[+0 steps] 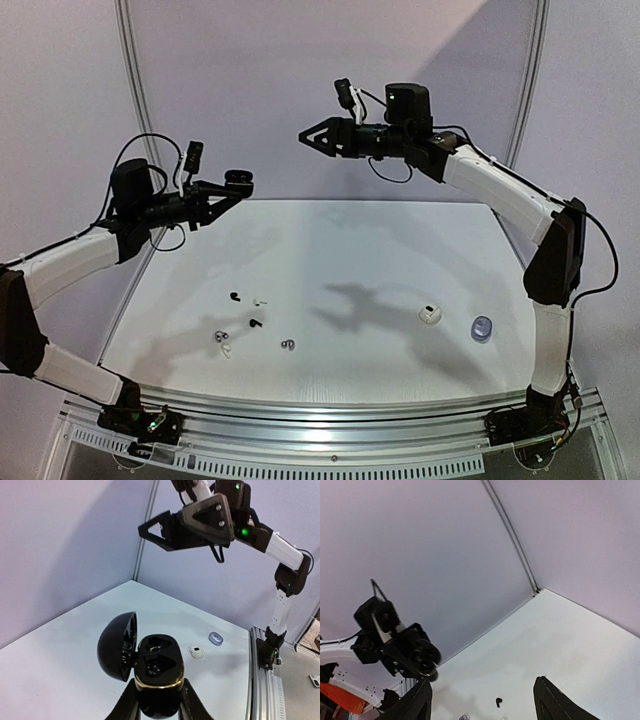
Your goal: Insert the wireless bluetooth earbuds into the charging case
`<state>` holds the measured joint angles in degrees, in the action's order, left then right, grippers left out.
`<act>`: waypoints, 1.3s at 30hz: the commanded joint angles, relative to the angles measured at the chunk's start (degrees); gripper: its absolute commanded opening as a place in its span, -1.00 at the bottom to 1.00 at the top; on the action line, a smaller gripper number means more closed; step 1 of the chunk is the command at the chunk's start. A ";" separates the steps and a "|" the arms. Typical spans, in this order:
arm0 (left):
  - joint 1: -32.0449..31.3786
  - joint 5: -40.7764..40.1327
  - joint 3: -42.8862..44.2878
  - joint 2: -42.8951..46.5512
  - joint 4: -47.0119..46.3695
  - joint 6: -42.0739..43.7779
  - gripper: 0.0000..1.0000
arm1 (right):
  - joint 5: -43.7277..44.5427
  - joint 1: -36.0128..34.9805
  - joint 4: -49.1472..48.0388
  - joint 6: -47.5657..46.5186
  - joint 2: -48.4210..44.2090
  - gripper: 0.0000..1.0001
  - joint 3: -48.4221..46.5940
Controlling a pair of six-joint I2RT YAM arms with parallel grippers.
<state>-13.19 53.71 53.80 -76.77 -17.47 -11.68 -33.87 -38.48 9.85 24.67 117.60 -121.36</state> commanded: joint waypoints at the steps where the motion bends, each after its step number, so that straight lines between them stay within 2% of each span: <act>1: 3.43 -5.24 -3.94 5.53 -1.96 -2.38 -1.00 | 15.06 -2.34 11.00 0.20 4.98 0.40 -0.53; 4: 5.96 -7.90 -7.10 8.92 -1.83 -2.08 -1.00 | 21.14 -5.99 16.62 -4.05 10.54 0.41 -4.34; 9: 9.19 -9.97 -11.49 13.21 -1.94 -1.66 -1.00 | 25.71 -12.93 22.62 -10.73 21.40 0.48 -12.90; 15: 9.94 -10.32 -14.19 16.47 -1.82 -0.68 -1.00 | 28.18 -19.53 23.39 -18.80 28.08 0.52 -13.65; 25: 9.86 -9.68 -14.87 16.62 -1.91 -0.66 -1.00 | 29.53 -23.90 25.20 -21.26 33.57 0.35 -13.75; 39: 9.89 -9.48 -14.95 16.57 -2.36 -0.39 -1.00 | 27.10 -24.11 26.51 -24.05 36.11 -0.08 -13.95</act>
<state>-3.86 44.27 39.38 -60.36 -18.65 -12.99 -4.95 -62.57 35.09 1.56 151.37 -133.69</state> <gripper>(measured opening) 0.240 0.476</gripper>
